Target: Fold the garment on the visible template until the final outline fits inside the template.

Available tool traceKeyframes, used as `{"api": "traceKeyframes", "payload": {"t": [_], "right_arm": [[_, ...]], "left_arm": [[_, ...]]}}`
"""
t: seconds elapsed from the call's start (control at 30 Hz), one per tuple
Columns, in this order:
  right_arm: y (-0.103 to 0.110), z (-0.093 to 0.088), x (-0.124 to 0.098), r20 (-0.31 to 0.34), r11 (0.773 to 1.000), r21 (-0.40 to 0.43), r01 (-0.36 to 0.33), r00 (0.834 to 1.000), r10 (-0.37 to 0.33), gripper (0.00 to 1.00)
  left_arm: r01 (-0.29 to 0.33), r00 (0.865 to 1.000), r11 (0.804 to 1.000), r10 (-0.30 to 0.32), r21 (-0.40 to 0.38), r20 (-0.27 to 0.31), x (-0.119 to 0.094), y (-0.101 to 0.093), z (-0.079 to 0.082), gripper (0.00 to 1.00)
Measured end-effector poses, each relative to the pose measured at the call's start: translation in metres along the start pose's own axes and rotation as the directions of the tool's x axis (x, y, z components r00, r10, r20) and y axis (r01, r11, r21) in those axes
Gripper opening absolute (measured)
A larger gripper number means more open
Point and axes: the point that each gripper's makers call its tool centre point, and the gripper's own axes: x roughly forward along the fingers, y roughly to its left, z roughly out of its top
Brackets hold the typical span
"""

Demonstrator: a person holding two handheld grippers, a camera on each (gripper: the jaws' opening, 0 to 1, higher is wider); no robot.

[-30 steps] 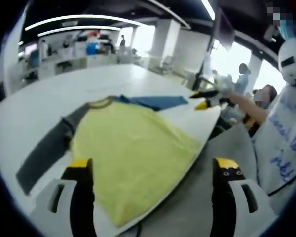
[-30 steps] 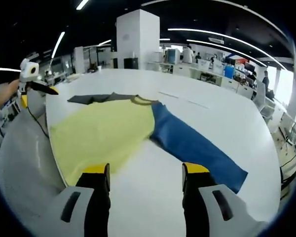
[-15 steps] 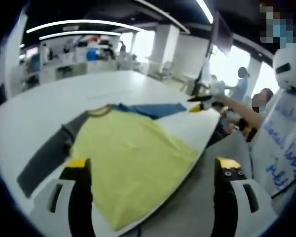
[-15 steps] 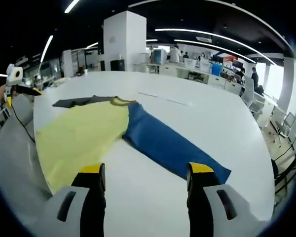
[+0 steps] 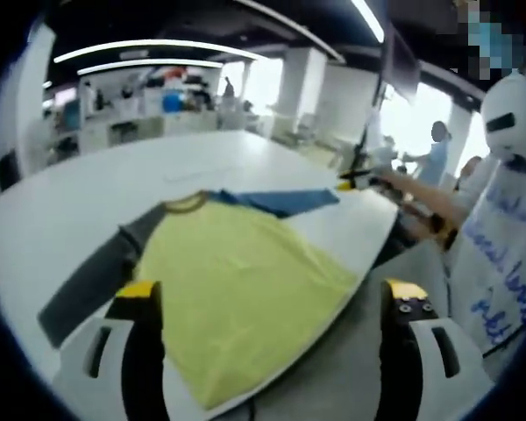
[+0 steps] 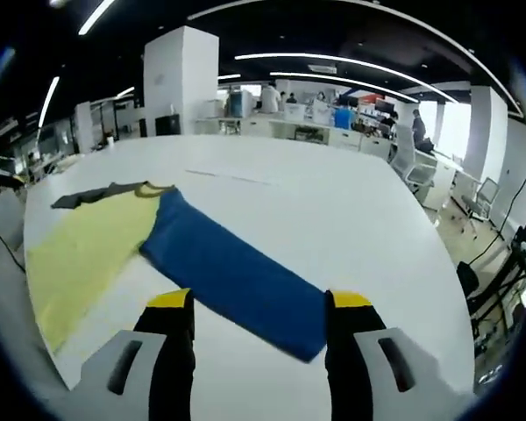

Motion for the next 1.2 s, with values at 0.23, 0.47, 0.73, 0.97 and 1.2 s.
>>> {"api": "traceKeyframes", "payload": {"t": [0.23,0.47,0.73,0.97,1.2], "right_arm": [[-0.039,-0.022,0.023,-0.029,0.997,0.023,0.067,0.997,-0.066,0.55],[-0.059,-0.039,0.038,-0.078,0.997,0.021,0.074,0.994,-0.072,0.5],[-0.078,-0.046,0.052,-0.088,0.993,0.066,0.095,0.992,-0.089,0.39],[-0.078,-0.053,0.054,-0.107,0.994,0.057,0.095,0.99,-0.089,0.31],[-0.078,-0.056,0.057,-0.109,0.993,0.056,0.1,0.99,-0.094,0.25]], "left_arm": [[-0.058,0.997,0.998,0.058,-0.003,0.041,-0.006,0.003,0.006,0.99],[-0.1,0.994,0.995,0.101,-0.025,0.034,-0.012,0.003,0.006,0.97],[-0.137,0.989,0.989,0.139,-0.055,0.041,-0.015,0.003,0.009,0.95],[-0.149,0.988,0.986,0.151,-0.069,0.031,-0.018,-0.001,0.007,0.96],[-0.148,0.988,0.987,0.15,-0.069,0.026,-0.017,-0.001,0.009,0.95]]}}
